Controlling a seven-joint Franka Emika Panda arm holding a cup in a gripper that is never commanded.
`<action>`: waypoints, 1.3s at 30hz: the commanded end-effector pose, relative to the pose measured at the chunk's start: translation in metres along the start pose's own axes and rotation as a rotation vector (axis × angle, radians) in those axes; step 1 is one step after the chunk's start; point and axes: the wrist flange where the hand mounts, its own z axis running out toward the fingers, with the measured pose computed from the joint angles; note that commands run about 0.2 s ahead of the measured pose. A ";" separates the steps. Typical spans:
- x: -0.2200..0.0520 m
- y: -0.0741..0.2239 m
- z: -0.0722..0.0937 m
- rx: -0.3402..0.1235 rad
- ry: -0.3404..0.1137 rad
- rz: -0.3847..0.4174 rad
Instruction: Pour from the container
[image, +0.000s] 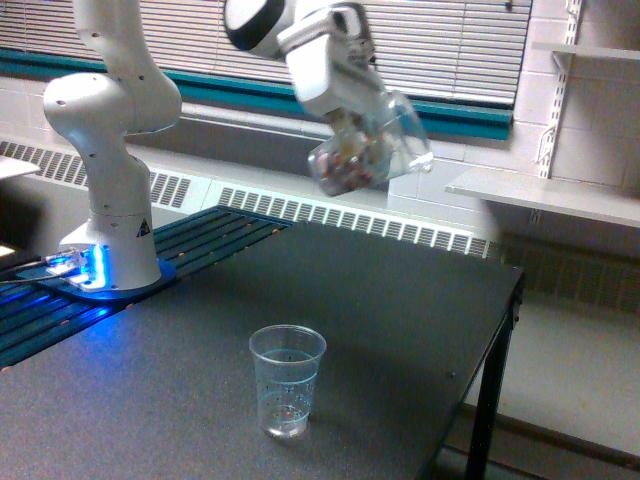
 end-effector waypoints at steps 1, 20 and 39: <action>-0.001 0.028 -0.001 -0.014 0.013 -0.019; -0.060 0.116 0.030 -0.095 -0.079 -0.010; -0.068 0.153 0.028 -0.185 -0.108 -0.075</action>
